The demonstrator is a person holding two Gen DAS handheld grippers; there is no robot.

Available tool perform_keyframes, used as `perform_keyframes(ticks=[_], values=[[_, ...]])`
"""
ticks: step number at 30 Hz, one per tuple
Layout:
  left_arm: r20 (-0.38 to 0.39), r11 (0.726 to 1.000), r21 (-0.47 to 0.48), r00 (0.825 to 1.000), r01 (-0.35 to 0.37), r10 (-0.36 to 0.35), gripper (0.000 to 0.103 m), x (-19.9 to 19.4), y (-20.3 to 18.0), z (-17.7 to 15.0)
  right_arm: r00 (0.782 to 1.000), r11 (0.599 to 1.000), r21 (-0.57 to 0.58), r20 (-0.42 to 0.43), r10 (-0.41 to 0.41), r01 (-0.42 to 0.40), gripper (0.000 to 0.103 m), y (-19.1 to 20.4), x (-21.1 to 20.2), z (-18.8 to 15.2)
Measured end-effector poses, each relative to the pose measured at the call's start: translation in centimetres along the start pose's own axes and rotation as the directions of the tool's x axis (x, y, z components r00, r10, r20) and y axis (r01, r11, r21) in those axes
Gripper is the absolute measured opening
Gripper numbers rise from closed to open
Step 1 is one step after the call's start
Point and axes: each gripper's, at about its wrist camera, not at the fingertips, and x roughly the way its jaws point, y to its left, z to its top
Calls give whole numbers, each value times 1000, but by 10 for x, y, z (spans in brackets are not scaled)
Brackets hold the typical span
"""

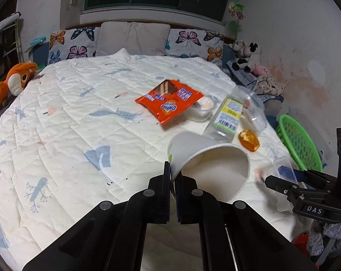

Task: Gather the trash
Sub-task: 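Grasp the white paper cup with the left tool while the right tool grasps the clear plastic tray, then carry the cup and tray to the green basket and release both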

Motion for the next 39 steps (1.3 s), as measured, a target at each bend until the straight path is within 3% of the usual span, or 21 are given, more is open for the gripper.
perform_keyframes(ticks=[13,28,39], values=[[74,993,57,992,99,-103,4,-32,-39,26,994,996,73,96,-52,45,60,-44,-41,9],[58,953,202,968,227,-243,4,-3,-141,71,975,974,175,145,-168,142,60,-115,-65,13],[0,905,303,950,299,-314,4,34,-218,92,951,926,290,119,-287,243,61,-194,-73,5]])
